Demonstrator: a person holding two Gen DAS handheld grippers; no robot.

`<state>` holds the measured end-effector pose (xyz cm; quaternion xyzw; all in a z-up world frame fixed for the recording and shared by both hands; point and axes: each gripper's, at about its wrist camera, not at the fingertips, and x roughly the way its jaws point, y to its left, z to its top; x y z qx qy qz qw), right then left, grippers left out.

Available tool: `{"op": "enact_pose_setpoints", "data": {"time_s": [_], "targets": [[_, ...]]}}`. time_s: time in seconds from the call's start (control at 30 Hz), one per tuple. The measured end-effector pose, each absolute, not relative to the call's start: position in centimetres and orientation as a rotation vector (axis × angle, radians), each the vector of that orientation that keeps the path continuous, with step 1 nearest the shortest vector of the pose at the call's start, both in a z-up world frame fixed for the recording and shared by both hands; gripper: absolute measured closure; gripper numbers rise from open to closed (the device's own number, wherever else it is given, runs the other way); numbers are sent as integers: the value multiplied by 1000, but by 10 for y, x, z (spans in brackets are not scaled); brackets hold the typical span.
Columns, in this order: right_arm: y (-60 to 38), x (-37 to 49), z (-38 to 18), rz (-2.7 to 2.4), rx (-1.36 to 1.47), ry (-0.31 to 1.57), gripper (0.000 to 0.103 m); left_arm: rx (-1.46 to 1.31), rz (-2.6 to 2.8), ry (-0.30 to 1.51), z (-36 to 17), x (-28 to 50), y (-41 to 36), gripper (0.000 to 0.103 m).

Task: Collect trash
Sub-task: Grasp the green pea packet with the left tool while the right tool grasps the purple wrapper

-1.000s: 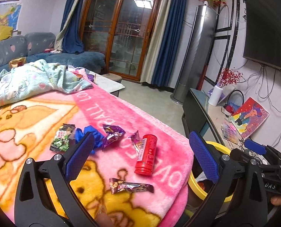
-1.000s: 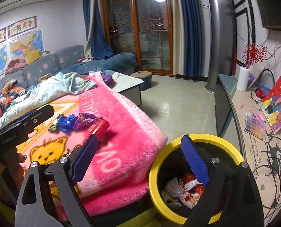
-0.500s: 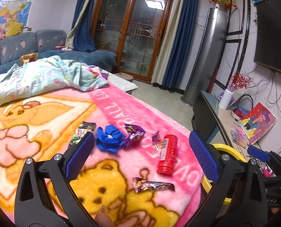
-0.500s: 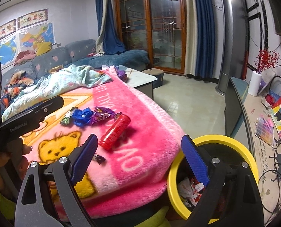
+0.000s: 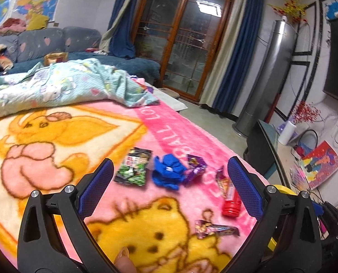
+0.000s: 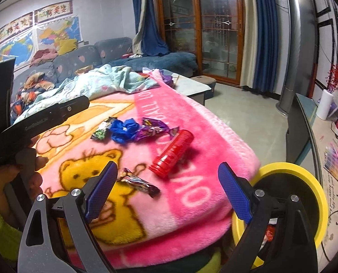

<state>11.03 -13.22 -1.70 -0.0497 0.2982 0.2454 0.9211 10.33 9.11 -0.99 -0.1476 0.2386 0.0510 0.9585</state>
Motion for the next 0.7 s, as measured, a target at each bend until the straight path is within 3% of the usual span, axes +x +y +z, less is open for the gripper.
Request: {"op": "enact_pose_setpoints", "data": {"time_s": [0.57, 0.7], "targets": [[-70, 165, -28, 549, -93, 648, 16, -382, 223, 608, -53, 121, 156, 12], [-57, 180, -32, 545, -89, 663, 17, -388, 202, 640, -59, 133, 159, 18]]}}
